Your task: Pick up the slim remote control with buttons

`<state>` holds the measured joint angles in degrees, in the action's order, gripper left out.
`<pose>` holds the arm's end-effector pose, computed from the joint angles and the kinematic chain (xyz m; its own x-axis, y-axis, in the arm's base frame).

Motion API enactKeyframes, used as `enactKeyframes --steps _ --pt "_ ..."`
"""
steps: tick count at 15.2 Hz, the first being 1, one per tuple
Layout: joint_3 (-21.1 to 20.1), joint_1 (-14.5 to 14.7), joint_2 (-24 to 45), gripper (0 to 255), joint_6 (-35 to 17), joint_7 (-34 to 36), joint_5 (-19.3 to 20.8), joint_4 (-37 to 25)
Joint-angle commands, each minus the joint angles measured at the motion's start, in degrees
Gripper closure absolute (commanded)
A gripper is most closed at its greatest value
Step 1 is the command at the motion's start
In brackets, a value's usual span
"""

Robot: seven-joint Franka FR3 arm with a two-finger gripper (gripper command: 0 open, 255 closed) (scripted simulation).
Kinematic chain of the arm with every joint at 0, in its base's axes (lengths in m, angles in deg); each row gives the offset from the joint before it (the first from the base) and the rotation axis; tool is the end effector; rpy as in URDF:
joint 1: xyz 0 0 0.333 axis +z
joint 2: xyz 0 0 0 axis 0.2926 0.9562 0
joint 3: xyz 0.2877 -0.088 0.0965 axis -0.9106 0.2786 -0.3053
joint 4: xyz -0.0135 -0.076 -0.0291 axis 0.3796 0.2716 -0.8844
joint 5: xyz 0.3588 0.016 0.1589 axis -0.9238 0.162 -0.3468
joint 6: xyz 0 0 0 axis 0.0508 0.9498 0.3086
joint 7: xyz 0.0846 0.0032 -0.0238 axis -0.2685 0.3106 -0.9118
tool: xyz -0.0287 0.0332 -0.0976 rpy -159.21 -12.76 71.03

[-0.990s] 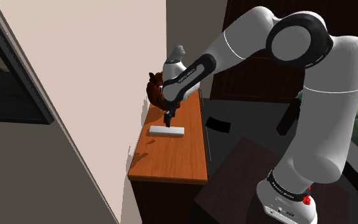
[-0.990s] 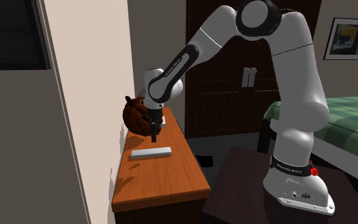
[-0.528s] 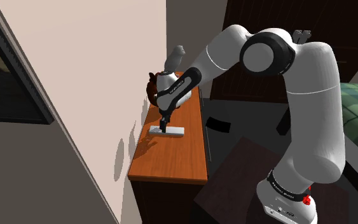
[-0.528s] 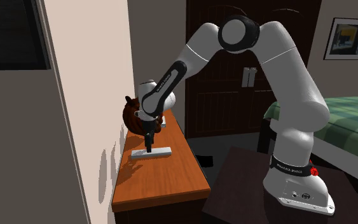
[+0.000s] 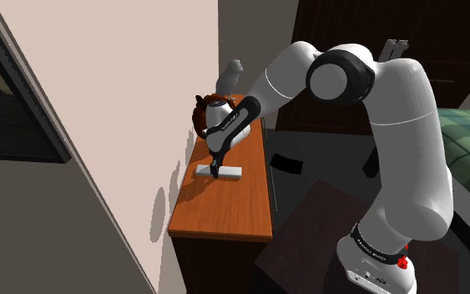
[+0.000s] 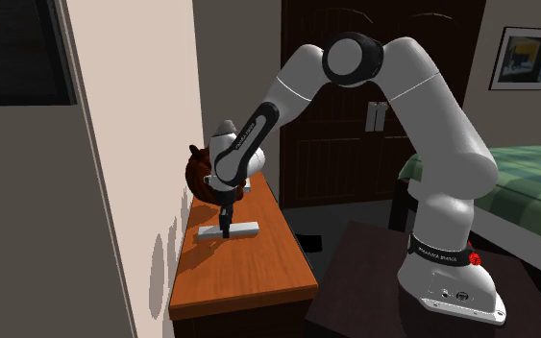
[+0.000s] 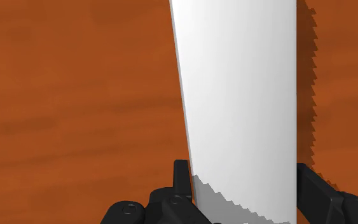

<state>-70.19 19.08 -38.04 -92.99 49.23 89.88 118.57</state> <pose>0.6161 0.0427 0.1701 0.8799 0.4751 -0.0011 0.4750 -0.8797 -0.0201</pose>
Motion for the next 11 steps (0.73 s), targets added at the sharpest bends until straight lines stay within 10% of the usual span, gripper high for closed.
enactKeyframes --steps 1,11 --pt "0.02 -0.01 0.14 255 -0.06 0.01 0.0 -0.08" --pt "-0.04 0.0 -1.92 255 1.41 0.07 -0.05 0.51"
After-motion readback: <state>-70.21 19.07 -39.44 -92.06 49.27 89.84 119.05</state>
